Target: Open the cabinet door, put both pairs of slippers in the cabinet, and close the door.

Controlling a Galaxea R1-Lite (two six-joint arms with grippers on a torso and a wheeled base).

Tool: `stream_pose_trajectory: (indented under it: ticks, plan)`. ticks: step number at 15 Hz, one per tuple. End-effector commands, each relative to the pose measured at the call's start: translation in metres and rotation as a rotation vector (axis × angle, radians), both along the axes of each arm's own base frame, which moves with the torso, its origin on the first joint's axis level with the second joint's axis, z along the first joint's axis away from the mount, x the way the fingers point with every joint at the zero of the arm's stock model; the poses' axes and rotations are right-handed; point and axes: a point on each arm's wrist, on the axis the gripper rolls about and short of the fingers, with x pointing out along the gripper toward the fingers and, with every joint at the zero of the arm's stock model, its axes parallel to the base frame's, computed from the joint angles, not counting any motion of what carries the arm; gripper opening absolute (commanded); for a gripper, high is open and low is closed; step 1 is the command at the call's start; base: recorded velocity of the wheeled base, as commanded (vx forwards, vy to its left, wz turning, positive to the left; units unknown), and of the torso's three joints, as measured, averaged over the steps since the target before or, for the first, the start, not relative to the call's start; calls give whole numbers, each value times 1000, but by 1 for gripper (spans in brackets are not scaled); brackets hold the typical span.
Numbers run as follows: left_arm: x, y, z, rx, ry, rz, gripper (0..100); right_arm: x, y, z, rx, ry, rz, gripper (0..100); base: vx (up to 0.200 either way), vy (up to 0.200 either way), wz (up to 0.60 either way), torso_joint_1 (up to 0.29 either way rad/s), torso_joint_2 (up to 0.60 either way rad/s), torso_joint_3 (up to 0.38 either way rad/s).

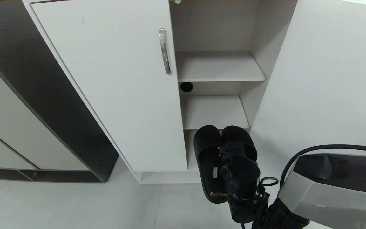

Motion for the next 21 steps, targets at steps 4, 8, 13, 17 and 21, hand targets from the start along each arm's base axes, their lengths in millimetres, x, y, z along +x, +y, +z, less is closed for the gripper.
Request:
stream_pose_trajectory:
  ticks: [4,8,13,17,21]
  plan:
    - [0,0,0,-1,4,0,0,1,0,0,2,-2,2,0,50,0,0,1,2,2]
    - [0,0,0,-1,2,0,0,3,3,0,9,-9,12,0,200,0,0,-1,4,2]
    - [0,0,0,-1,2,0,0,6,3,-6,0,-2,7,0,200,0,0,6,0,0]
    - [0,0,0,-1,4,0,0,25,3,-4,6,-21,13,0,0,0,0,0,0,0]
    - [0,0,0,-1,4,-1,0,44,8,-6,-6,-8,-11,0,0,0,0,0,0,0]
